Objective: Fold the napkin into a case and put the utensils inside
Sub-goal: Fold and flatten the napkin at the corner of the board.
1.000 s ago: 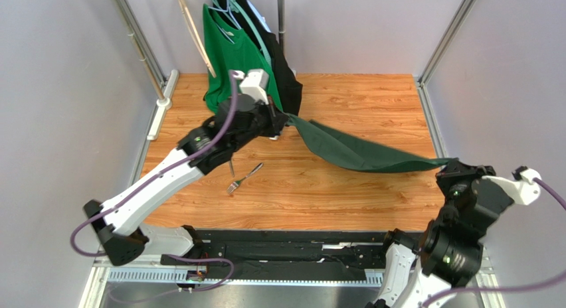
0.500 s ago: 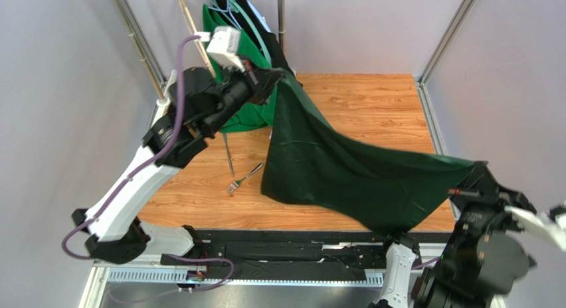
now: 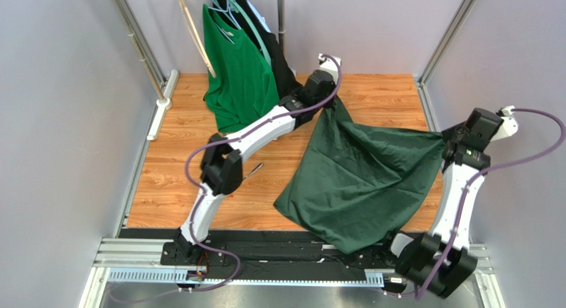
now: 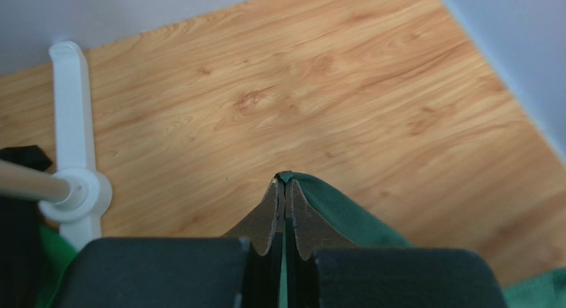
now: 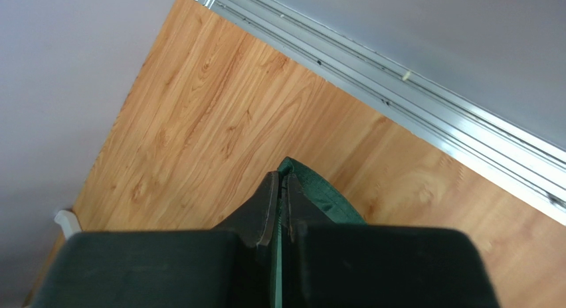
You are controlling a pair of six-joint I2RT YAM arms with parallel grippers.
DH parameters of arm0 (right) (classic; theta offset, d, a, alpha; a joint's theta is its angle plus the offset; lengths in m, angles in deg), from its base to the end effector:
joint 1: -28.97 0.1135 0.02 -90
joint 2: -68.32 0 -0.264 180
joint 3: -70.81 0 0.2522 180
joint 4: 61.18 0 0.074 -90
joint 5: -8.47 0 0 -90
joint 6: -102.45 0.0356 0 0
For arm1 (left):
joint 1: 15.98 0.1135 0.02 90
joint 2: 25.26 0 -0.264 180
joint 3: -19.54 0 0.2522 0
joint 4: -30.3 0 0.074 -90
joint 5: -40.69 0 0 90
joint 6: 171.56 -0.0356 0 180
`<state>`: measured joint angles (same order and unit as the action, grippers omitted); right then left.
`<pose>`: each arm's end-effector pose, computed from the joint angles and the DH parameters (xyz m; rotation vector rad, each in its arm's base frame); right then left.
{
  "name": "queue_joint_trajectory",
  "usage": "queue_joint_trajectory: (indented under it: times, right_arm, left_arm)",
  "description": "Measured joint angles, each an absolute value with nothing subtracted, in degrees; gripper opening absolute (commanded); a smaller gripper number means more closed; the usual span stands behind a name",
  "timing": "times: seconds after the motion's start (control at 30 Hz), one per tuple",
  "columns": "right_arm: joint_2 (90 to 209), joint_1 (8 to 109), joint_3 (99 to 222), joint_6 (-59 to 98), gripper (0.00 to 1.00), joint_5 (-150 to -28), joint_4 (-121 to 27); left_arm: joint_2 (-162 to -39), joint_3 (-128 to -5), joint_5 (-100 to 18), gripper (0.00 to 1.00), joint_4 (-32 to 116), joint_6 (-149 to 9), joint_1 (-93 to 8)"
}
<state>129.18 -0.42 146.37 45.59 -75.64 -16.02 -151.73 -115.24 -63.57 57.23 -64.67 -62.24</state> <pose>0.1983 -0.1159 0.3526 1.1423 1.7622 -0.0686 0.3723 -0.3763 0.3276 0.3183 1.8920 -0.5151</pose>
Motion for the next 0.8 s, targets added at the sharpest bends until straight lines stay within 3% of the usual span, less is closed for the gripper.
queue_joint_trajectory:
  times: [0.23, 0.43, 0.8]
  right_arm:
    - [153.07, 0.19, 150.9, 44.02, 0.0, -79.44, -32.24]
    - [167.67, 1.68, 159.55, 41.88, 0.0, -83.72, -39.56]
    - [172.48, 3.23, 160.82, 41.05, 0.0, -86.81, -42.34]
  left_arm:
    - [-171.14, -130.38, -64.68, 0.0, 50.41, -68.48, -59.22]
    - [-176.74, -137.46, -65.21, 0.0, 40.99, -67.82, -55.88]
    - [-180.89, -139.1, -64.14, 0.0, 36.34, -63.89, -53.61]
